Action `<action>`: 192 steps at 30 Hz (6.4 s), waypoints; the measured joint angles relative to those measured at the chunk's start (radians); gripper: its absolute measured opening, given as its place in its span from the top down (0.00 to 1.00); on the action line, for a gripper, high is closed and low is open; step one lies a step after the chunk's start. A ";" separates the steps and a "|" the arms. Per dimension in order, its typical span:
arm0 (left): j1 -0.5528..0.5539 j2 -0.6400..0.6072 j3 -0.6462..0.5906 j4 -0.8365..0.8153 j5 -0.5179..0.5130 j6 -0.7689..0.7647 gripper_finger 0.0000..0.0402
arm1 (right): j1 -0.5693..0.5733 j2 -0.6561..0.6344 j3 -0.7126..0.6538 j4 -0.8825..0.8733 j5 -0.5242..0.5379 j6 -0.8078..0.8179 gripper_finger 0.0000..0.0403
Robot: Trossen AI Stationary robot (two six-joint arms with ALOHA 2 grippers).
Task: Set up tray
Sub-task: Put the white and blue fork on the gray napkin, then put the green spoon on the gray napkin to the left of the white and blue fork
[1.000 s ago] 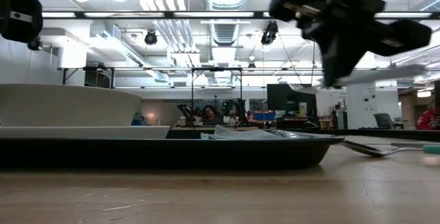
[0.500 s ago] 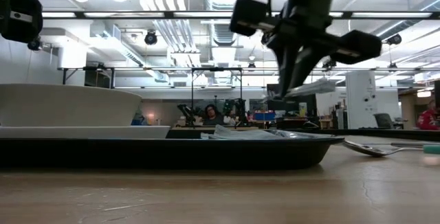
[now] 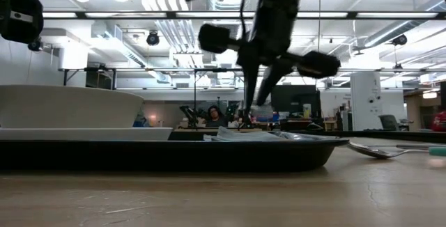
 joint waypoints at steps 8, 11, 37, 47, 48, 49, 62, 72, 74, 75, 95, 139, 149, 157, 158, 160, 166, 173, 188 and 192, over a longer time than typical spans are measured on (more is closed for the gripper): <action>0.000 0.000 0.000 0.000 0.000 0.000 0.37 | -0.039 0.065 0.053 -0.003 0.000 -0.054 0.97; 0.000 0.000 0.000 0.000 0.000 0.000 0.37 | -0.039 0.068 0.053 -0.011 0.000 -0.046 0.97; 0.000 0.000 0.000 0.000 0.000 0.000 0.37 | -0.038 0.095 0.036 -0.022 -0.008 -0.029 0.97; 0.000 0.000 0.000 0.000 0.000 0.000 0.37 | -0.038 0.095 0.036 -0.018 -0.008 -0.030 0.92; 0.000 0.000 0.000 0.000 0.000 0.000 0.37 | -0.038 0.095 0.036 -0.018 -0.008 -0.031 0.91; 0.000 0.000 0.000 0.000 0.000 0.000 0.37 | -0.038 0.095 0.036 -0.018 -0.008 -0.031 0.89; 0.000 0.000 0.000 0.000 0.000 0.000 0.37 | -0.038 0.095 0.037 -0.022 -0.008 -0.055 0.79; 0.000 0.000 0.000 0.000 0.000 0.000 0.37 | -0.036 0.095 0.112 -0.022 -0.013 -0.217 0.81; 0.000 0.000 0.000 0.000 0.000 0.000 0.37 | -0.036 0.095 0.136 -0.022 -0.016 -0.258 0.82; 0.000 0.000 0.000 0.000 0.000 0.000 0.37 | -0.035 0.095 0.148 -0.022 -0.016 -0.291 0.83; 0.000 0.000 0.000 0.000 0.000 0.000 0.37 | -0.016 0.081 0.272 -0.320 -0.057 -0.558 0.81; 0.000 0.001 0.000 0.000 0.000 0.000 0.37 | 0.219 -0.667 -0.631 -0.055 -0.020 -0.636 0.80; 0.000 0.001 0.000 0.000 0.000 0.000 0.37 | 0.300 -0.640 -0.642 -0.001 -0.090 -0.574 0.83; 0.000 0.000 0.000 0.000 0.000 0.000 0.37 | 0.402 -0.546 -0.642 0.035 -0.125 -0.478 0.81; 0.000 0.000 0.000 0.000 0.000 0.000 0.37 | 0.407 -0.531 -0.640 0.038 -0.127 -0.471 0.81; 0.000 0.000 0.000 0.000 0.000 0.000 0.37 | 0.413 -0.505 -0.633 0.041 -0.137 -0.464 0.80; 0.000 0.000 0.000 0.000 0.000 0.000 0.37 | 0.412 -0.444 -0.602 0.069 -0.140 -0.504 0.79; 0.000 0.001 0.000 0.000 0.000 0.000 0.37 | 0.412 -0.412 -0.581 0.080 -0.138 -0.523 0.82; 0.000 0.001 0.000 0.000 0.000 0.000 0.37 | 0.411 -0.408 -0.621 0.146 -0.113 -0.528 0.83; 0.000 0.001 0.000 0.000 0.000 0.000 0.37 | 0.411 -0.407 -0.664 0.197 -0.113 -0.522 0.83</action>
